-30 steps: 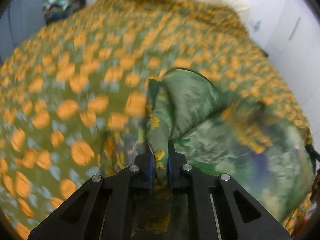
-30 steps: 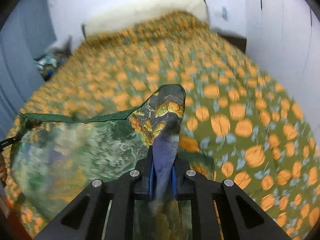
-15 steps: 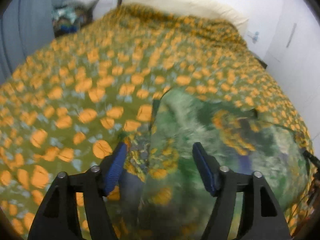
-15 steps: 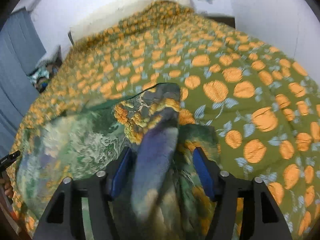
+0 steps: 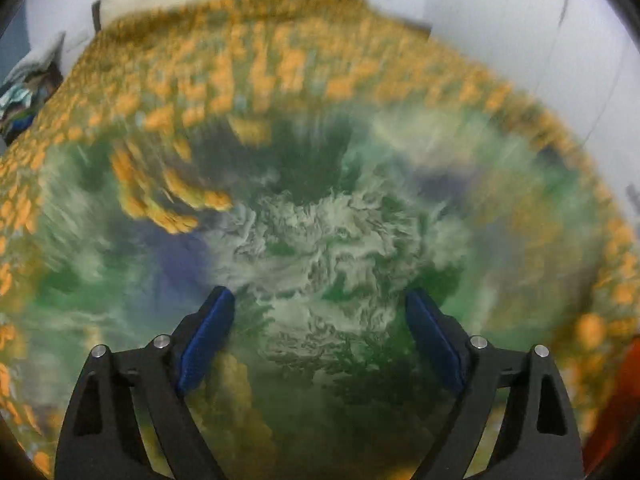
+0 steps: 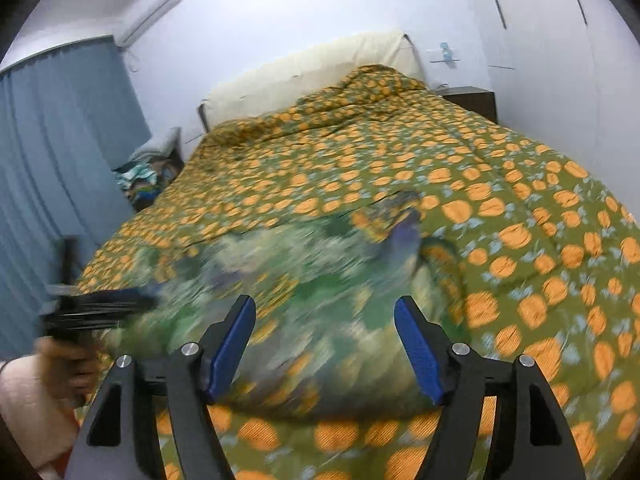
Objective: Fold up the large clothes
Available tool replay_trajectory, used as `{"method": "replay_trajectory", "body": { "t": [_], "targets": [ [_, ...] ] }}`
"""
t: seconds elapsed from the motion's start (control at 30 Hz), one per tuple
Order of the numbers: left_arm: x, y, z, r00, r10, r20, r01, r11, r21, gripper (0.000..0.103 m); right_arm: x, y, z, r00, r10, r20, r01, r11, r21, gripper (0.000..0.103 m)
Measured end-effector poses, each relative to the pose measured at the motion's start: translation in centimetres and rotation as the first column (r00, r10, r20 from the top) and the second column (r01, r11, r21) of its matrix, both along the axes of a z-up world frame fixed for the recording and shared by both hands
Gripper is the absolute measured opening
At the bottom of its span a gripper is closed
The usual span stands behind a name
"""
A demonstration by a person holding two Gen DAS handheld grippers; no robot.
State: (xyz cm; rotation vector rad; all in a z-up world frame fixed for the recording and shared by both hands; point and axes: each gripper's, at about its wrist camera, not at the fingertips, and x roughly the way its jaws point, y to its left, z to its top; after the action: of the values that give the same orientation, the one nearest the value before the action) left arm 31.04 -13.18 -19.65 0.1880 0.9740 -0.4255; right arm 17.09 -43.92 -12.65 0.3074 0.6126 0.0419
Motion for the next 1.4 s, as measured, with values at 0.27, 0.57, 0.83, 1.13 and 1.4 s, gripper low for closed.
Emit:
{"method": "replay_trajectory", "body": {
  "t": [0.27,0.57,0.83,1.13,1.4],
  "targets": [
    [2.8,-0.8,1.7,0.999,0.022,0.029,-0.023,0.999,0.026,0.095,-2.0,2.2,-1.5,0.998,0.064,0.006,-0.064,0.997,-0.052,0.072],
    [13.1,-3.3,-0.8,0.99,0.119,-0.074,-0.114,0.991,0.069,0.102,-1.3,1.8,-3.4,0.996,0.085,-0.033,-0.085,0.996,-0.012,0.072],
    [12.9,-3.1,-0.7,0.993,0.111,-0.049,-0.108,0.992,0.062,0.101,-0.8,1.1,-4.0,0.996,0.077,-0.043,-0.076,0.997,0.02,0.072],
    [3.0,-1.7,1.5,0.997,-0.075,0.035,0.069,0.985,0.157,0.101,-1.3,1.1,-3.7,0.997,0.077,-0.027,-0.076,0.997,0.031,0.072],
    [-2.9,-0.5,0.5,0.997,-0.059,0.052,0.05,0.986,0.159,0.101,-1.4,0.3,-4.1,0.998,0.042,-0.04,-0.04,0.999,0.03,0.072]
  ]
}}
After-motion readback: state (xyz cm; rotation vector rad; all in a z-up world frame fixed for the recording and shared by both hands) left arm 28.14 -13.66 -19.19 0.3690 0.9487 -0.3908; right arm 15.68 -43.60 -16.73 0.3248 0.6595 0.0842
